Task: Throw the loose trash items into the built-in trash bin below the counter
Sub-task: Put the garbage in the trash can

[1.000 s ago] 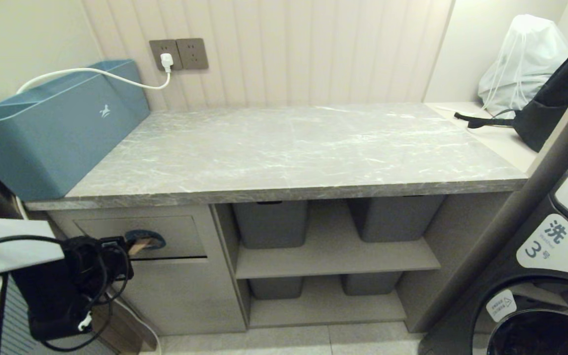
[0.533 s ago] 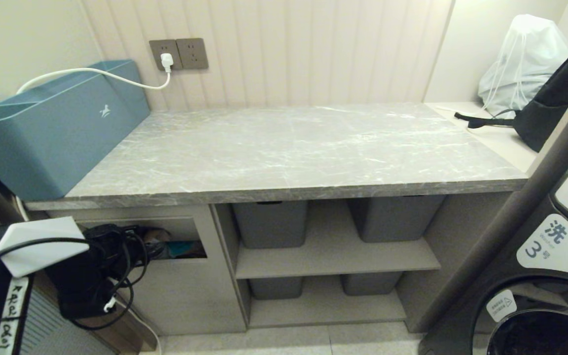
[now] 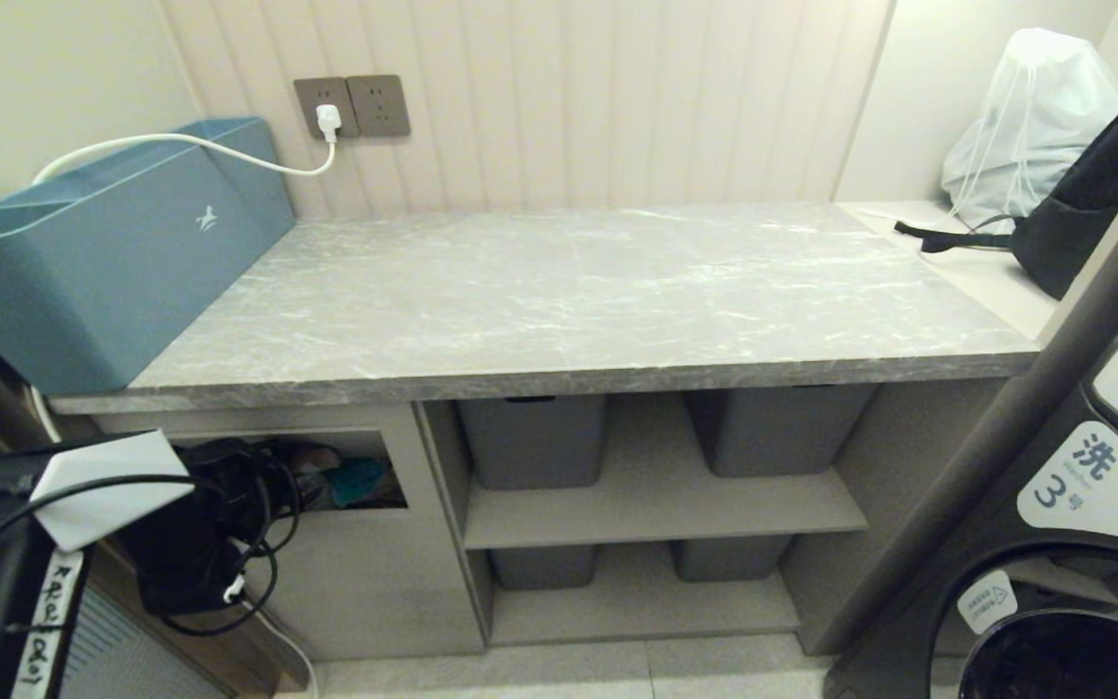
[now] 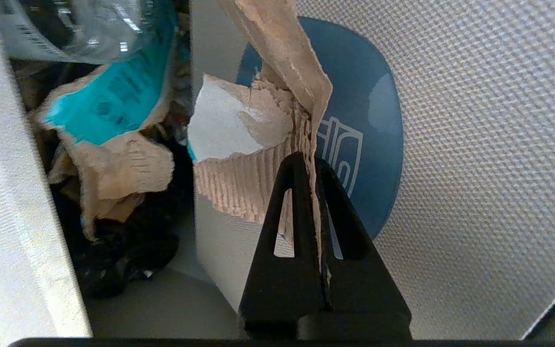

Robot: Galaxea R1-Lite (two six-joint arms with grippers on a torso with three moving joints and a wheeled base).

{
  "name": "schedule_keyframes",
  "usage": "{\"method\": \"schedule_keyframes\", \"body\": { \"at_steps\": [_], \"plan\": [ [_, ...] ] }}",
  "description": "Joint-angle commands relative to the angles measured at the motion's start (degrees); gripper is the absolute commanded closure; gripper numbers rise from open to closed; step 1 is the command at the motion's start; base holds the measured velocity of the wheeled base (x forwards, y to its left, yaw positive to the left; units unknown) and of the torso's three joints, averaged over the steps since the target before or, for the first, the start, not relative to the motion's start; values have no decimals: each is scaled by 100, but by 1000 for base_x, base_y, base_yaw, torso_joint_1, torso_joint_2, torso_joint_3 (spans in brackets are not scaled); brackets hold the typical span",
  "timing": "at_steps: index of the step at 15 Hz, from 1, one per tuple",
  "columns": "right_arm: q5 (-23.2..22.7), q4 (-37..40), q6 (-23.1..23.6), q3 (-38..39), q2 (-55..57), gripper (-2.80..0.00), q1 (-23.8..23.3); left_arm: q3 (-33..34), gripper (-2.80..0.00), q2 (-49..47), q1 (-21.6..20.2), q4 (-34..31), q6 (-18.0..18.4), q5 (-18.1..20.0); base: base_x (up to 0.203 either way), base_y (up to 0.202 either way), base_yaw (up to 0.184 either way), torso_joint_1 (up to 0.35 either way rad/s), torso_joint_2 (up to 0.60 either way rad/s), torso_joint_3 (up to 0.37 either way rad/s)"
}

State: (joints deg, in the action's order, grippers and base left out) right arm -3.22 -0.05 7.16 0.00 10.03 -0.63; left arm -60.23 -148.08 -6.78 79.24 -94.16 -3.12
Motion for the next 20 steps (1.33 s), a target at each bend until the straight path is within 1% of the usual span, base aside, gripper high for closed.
{"method": "schedule_keyframes", "body": {
  "at_steps": [1, 4, 5, 9, 14, 19, 20],
  "plan": [
    [-3, -3, 5, 0, 26, 0, 2, -93, 0, -105, 1, 48, -57, -4, 0, 0, 0, 0, 0, 0],
    [-3, 0, 5, 0, 104, 0, -16, -179, 0, -186, 10, 48, -67, -2, 0, 0, 0, 0, 0, 0],
    [-3, 4, 5, 0, 113, 0, -24, -182, -280, -208, 17, 48, -67, -5, 0, 0, 0, 0, 0, 0],
    [-3, -4, 5, 0, 154, 0, -39, -181, -280, -227, 27, 65, -103, 4, 0, 0, 0, 0, 0, 0],
    [-3, 1, 5, 0, 183, 0, -48, -402, -280, -318, 104, 26, -129, -5, 0, 0, 0, 0, 0, 0],
    [-3, -4, 5, 0, 192, 0, -51, -323, -280, -283, 80, 13, -138, -49, 0, 0, 0, 0, 0, 0],
    [-11, 4, 5, 0, 192, 0, -51, -221, -280, -246, 57, 13, -136, -132, 0, 0, 0, 0, 0, 0]
  ]
}}
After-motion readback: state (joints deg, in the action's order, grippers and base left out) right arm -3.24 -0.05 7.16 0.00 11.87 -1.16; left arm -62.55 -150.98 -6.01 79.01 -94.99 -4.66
